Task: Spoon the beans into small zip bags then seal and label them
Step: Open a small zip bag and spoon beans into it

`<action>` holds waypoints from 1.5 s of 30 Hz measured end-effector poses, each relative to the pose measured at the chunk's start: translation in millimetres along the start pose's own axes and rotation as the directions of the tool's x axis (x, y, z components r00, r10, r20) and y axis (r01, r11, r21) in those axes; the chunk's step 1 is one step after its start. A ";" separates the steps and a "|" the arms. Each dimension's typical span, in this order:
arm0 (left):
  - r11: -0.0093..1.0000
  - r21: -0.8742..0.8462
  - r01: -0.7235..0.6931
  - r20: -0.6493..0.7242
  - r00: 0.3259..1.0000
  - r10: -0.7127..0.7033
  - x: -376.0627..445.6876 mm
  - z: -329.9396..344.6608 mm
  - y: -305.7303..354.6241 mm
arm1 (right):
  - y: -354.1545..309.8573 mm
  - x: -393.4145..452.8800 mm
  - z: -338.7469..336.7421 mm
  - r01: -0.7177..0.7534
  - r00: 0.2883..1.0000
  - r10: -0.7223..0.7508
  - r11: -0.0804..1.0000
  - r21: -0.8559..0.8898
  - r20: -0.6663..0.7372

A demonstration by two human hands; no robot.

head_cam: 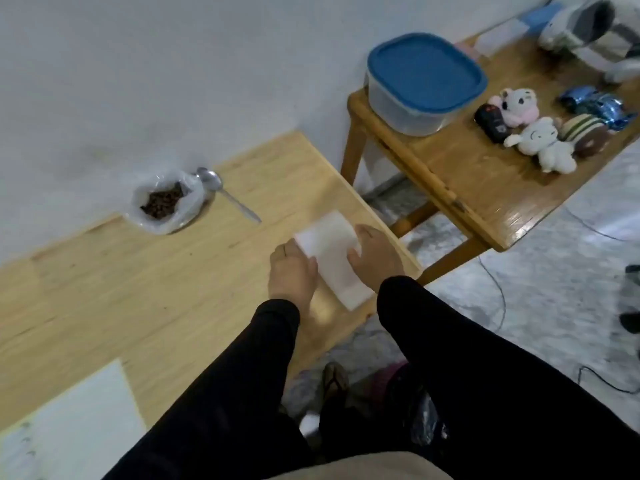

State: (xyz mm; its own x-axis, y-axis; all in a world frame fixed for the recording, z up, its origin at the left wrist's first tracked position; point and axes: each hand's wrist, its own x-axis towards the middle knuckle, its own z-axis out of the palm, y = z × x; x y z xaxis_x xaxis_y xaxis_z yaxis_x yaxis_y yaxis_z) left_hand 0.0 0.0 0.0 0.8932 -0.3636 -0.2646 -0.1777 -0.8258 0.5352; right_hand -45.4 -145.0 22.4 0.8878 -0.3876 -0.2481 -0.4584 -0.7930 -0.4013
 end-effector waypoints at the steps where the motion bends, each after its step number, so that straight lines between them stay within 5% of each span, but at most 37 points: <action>1: 0.999 -0.038 0.029 0.000 1.000 -0.029 0.6 0.9 2.7 | 1.3 5.2 0.7 -0.002 1.000 0.002 1.000 0.004 -0.018; 14: 0.891 -0.403 0.211 -0.080 0.961 -0.264 7.6 14.9 13.6 | 12.7 26.5 18.4 -0.060 0.998 0.059 0.991 0.118 0.012; 26: 0.849 -0.495 0.185 -0.177 0.935 -0.308 16.5 17.2 7.6 | 14.7 37.9 4.2 -0.196 0.968 0.247 0.863 0.465 -0.051; 38: 0.878 -0.436 0.195 -0.182 0.937 -0.299 17.0 18.2 8.0 | 18.2 31.6 1.3 -0.112 0.968 0.203 0.873 0.475 -0.145; 42: 0.870 -0.468 0.157 -0.205 0.938 -0.279 18.8 5.8 17.9 | 11.0 27.9 -12.7 -0.086 0.978 0.181 0.804 0.588 -0.104; 45: 0.802 -0.582 0.132 -0.219 0.925 -0.311 21.0 -18.7 26.4 | 0.0 27.8 -27.1 -0.084 0.993 0.119 0.630 0.772 0.011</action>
State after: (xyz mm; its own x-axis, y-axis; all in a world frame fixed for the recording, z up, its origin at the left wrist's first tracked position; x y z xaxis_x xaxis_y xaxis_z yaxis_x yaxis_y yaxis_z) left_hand 21.8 -21.3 23.6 0.9717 0.0148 -0.2359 0.2161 -0.4598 0.8613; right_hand -19.6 -168.5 39.4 0.8267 -0.4735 -0.3041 -0.3953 -0.1040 -0.9127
